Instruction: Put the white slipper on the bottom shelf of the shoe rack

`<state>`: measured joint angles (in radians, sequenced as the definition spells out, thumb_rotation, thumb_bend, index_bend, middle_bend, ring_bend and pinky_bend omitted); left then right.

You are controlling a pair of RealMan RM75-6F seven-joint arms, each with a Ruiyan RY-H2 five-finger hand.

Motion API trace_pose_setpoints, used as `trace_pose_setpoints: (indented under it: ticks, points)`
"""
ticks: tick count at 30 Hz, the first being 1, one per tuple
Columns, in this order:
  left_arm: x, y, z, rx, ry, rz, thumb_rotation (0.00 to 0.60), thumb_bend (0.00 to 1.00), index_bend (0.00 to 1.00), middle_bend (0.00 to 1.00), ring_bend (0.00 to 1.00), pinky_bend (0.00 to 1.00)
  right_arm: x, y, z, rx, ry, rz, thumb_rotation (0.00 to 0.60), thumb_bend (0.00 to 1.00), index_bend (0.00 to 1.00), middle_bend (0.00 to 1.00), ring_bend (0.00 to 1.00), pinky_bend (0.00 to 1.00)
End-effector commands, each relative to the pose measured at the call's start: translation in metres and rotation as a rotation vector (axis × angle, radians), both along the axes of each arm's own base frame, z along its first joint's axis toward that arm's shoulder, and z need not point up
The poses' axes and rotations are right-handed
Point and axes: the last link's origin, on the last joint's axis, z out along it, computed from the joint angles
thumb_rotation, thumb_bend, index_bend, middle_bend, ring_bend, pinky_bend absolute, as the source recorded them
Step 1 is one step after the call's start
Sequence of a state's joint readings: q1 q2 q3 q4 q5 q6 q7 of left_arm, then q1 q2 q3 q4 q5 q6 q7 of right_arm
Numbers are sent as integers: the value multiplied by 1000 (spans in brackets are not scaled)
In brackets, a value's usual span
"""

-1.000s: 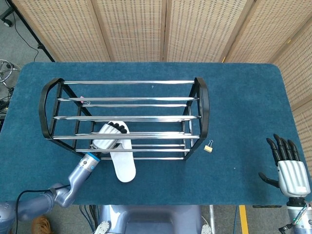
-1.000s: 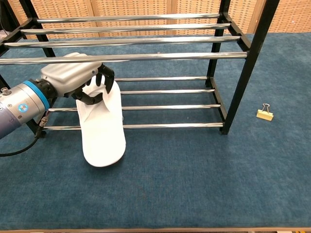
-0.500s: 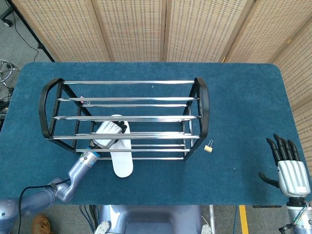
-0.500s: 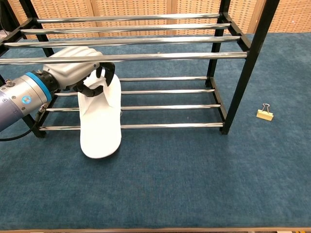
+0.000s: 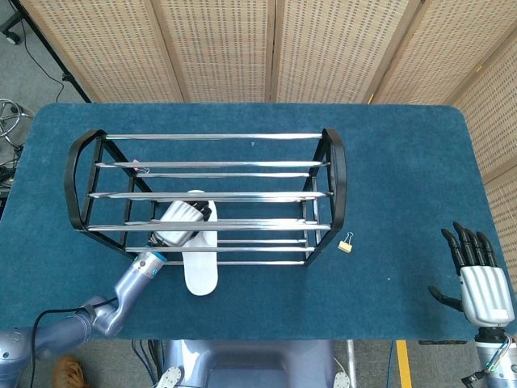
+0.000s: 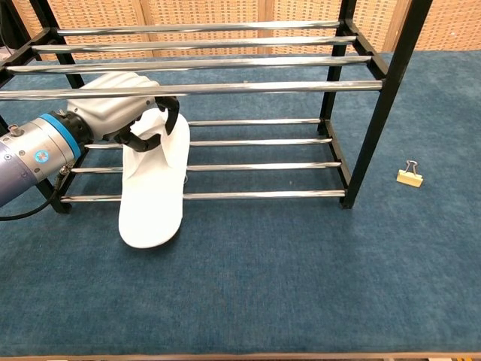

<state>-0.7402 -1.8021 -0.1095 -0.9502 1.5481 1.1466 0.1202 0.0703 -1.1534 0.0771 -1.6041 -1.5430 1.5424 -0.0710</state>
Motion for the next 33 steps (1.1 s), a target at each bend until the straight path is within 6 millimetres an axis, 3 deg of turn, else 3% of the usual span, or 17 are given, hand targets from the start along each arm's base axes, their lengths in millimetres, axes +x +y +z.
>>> trace_pose_setpoints:
  ticks: [1,11,21,33]
  points:
    - [0,-1,0,-7,3,0,600,398,546,336,270,530,0,0,0,0,0,0,600,0,0,0,0,0]
    - [-2,-7,3,-15,-1,-10,600,199,480,297,216,498,0,0,0,0,0,0,600,0,0,0,0,0]
    - [1,-17,7,-32,-21,-36,600,139,461,280,204,490,0,0,0,0,0,0,600,0,0,0,0,0]
    - [6,-31,8,-68,-17,-75,600,139,461,279,203,490,0,0,0,0,0,0,600,0,0,0,0,0]
